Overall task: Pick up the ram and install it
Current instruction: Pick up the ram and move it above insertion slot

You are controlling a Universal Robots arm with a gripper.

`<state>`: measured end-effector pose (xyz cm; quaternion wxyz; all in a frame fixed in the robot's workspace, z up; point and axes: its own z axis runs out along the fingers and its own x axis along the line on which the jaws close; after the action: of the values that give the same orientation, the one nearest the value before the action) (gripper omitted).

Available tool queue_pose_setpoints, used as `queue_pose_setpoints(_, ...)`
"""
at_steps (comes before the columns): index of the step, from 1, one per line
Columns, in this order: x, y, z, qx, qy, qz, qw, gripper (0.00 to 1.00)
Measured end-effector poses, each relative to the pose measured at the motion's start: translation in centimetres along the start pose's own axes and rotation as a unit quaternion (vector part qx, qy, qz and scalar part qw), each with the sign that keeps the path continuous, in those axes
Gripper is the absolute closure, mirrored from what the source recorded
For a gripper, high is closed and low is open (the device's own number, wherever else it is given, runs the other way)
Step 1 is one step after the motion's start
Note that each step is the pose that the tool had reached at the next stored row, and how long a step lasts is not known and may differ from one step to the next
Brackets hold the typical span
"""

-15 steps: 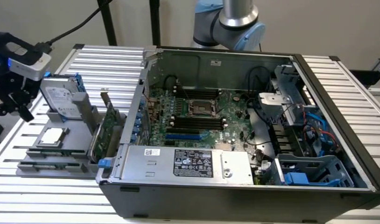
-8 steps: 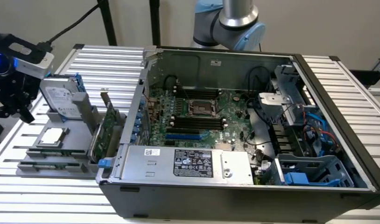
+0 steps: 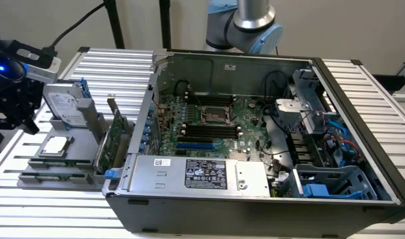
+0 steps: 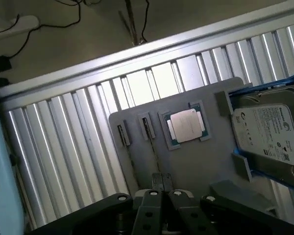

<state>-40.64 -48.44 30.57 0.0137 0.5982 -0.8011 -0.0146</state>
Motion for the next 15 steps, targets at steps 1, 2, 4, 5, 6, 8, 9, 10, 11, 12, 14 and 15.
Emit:
queue_pose_setpoints(1,0.0,-0.05,0.14,0.0001,0.0005,-0.006,1.0,1.0)
queue_pose_setpoints(2,0.0,-0.12,0.25,0.0,0.0008,-0.012,0.9999,1.0)
queue_pose_setpoints(4,-0.1,-0.29,0.5,0.0002,0.0011,-0.021,0.9998,1.0)
queue_pose_setpoints(5,-0.1,-0.37,0.63,0.0002,0.0012,-0.025,0.9997,1.0)
queue_pose_setpoints(6,-0.1,-0.48,0.76,0.0002,0.0014,-0.029,0.9996,1.0)
queue_pose_setpoints(8,-0.1,-0.7,1.05,0.0003,0.0016,-0.036,0.9993,1.0)
queue_pose_setpoints(9,-0.1,-0.82,1.18,0.0004,0.0017,-0.038,0.9993,1.0)
queue_pose_setpoints(10,0.0,-0.93,1.29,0.0003,0.0018,-0.04,0.9992,1.0)
queue_pose_setpoints(11,0.1,-1.02,1.39,0.0003,0.0019,-0.042,0.9991,1.0)
queue_pose_setpoints(12,0.2,-1.1,1.5,0.0003,0.0019,-0.044,0.999,1.0)
queue_pose_setpoints(14,0.3,-1.19,1.73,0.0003,0.0022,-0.049,0.9988,1.0)
queue_pose_setpoints(15,0.3,-1.22,1.84,0.0004,0.0023,-0.053,0.9986,1.0)
